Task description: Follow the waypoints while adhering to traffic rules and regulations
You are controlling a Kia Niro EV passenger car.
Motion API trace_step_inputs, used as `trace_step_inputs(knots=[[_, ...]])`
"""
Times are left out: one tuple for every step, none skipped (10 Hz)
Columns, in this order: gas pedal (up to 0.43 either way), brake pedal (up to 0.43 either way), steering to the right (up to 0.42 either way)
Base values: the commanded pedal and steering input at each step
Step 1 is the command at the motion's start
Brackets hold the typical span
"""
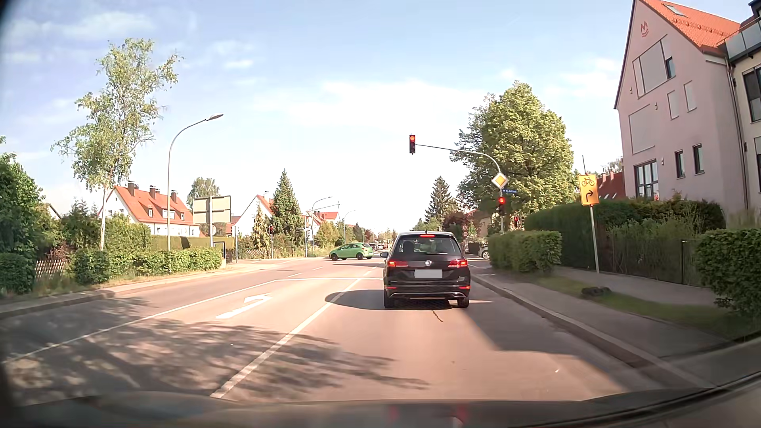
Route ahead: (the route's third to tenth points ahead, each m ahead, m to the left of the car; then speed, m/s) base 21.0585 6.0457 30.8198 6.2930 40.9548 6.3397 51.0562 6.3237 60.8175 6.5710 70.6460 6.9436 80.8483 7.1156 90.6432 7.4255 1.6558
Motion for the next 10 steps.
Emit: trace_step_inputs(knots=[[0.0, 0.207, -0.011], [0.0, 0.207, -0.012], [0.0, 0.207, -0.013], [0.0, 0.207, -0.014], [0.0, 0.207, -0.015], [0.0, 0.201, -0.015], [0.0, 0.201, -0.015], [0.0, 0.201, -0.015], [0.0, 0.195, -0.015], [0.0, 0.195, -0.015]])
